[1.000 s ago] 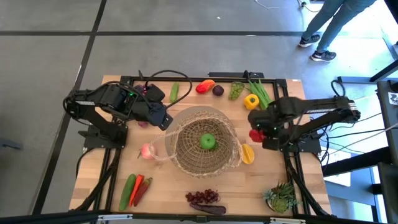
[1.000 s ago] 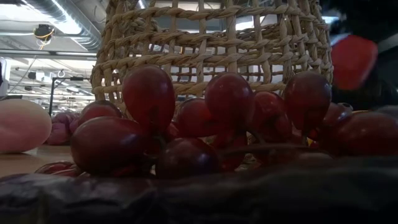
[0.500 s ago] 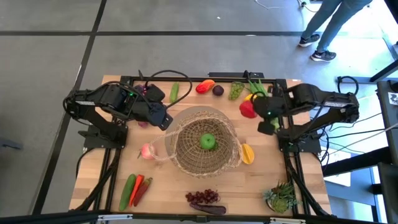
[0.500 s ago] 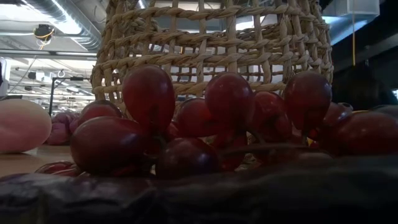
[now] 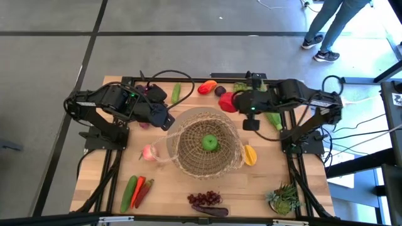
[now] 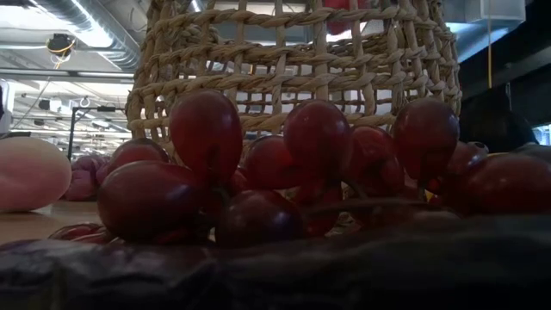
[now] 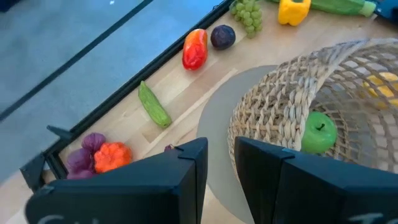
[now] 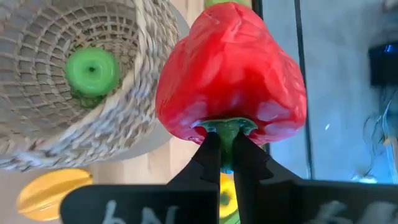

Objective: Build produce basket
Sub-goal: Put the red bell pepper into the brown basket, then put the yellow starfruit into the brown basket

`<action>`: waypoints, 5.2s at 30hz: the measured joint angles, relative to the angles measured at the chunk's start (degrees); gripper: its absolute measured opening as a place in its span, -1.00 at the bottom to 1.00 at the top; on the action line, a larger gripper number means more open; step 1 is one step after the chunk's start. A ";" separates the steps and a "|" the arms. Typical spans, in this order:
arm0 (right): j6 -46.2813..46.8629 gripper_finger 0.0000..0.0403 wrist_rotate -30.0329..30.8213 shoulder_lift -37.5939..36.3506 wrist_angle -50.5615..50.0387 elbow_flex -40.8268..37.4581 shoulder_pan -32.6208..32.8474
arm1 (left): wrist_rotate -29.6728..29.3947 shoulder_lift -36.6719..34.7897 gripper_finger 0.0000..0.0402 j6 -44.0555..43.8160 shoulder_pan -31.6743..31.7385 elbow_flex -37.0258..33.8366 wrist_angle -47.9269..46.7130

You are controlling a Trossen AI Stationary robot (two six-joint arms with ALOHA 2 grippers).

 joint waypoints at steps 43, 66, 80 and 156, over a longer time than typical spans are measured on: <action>-8.17 -0.97 -20.04 39.93 4.09 17.12 6.06 | 3.56 -0.02 -0.65 29.37 -0.66 0.00 5.95; -10.63 -0.73 -22.10 46.46 4.72 16.51 5.23 | 3.56 -0.02 -0.65 28.63 -0.68 0.00 6.00; -10.56 -0.44 -22.08 45.24 1.93 17.58 5.20 | 3.54 -0.04 -0.65 28.63 -0.66 0.00 6.00; 69.53 -0.51 -22.31 -21.22 -2.00 -33.65 7.27 | 9.50 -7.80 -0.65 -5.70 2.29 -0.02 -1.17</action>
